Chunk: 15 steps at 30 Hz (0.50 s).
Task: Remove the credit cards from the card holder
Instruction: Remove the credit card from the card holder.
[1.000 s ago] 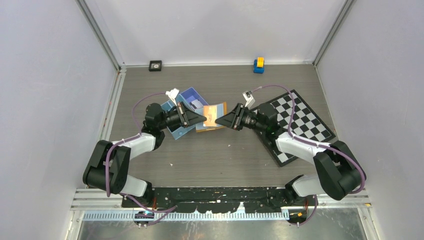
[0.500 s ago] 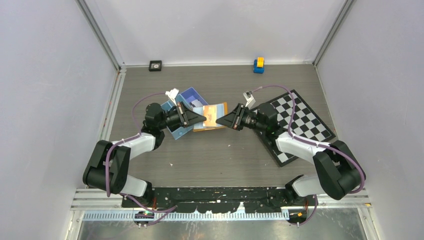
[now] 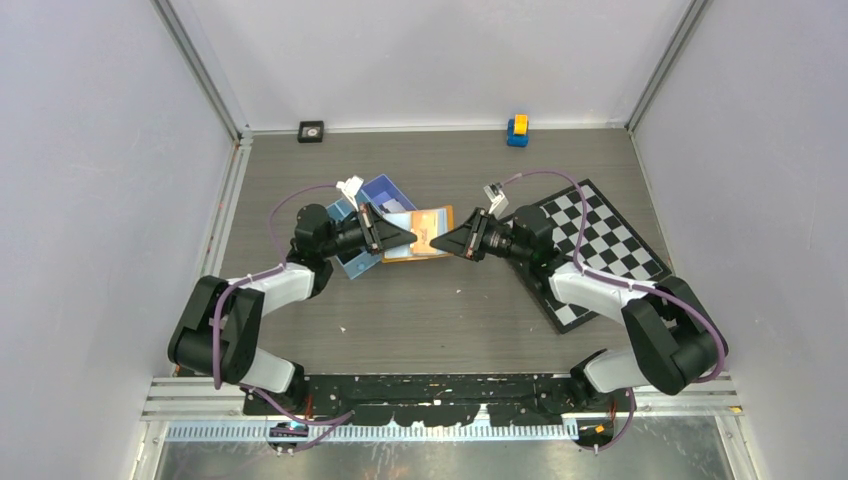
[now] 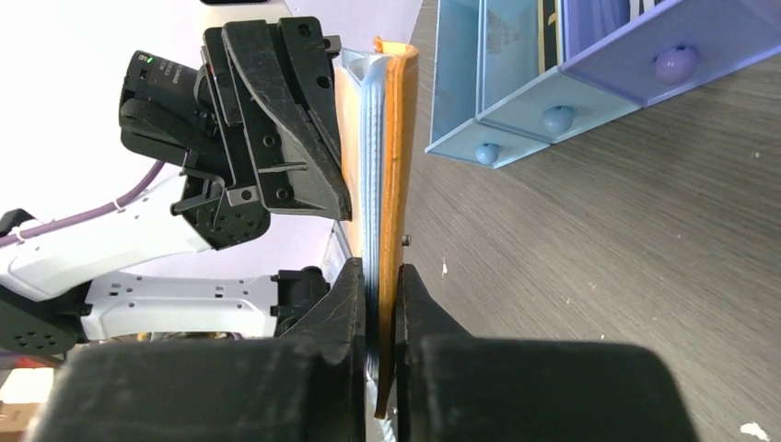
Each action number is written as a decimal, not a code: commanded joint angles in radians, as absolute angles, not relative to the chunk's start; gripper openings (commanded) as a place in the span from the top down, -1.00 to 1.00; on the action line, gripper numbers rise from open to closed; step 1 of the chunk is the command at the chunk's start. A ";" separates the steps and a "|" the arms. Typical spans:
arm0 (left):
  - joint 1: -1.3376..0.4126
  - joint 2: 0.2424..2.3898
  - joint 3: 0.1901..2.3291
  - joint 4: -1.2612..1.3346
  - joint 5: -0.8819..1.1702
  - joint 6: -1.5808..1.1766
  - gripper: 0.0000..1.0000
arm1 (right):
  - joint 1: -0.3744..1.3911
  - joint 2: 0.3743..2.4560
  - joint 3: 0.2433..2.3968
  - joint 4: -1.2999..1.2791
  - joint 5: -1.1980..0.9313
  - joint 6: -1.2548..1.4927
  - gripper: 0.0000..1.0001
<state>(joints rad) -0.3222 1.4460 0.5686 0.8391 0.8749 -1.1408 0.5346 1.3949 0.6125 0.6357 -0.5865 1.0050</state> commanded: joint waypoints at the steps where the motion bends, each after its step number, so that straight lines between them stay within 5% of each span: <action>1: -0.329 1.458 0.609 0.821 0.877 -1.112 1.00 | 0.540 1.381 0.658 0.701 -0.601 1.010 0.99; 15: -0.290 1.459 0.585 0.827 0.867 -1.134 1.00 | 0.497 1.334 0.599 0.768 -0.575 1.053 0.99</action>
<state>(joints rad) -0.3122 1.4513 0.5739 0.8185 0.8780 -1.1458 0.5217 1.3823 0.5995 0.6365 -0.5777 1.0206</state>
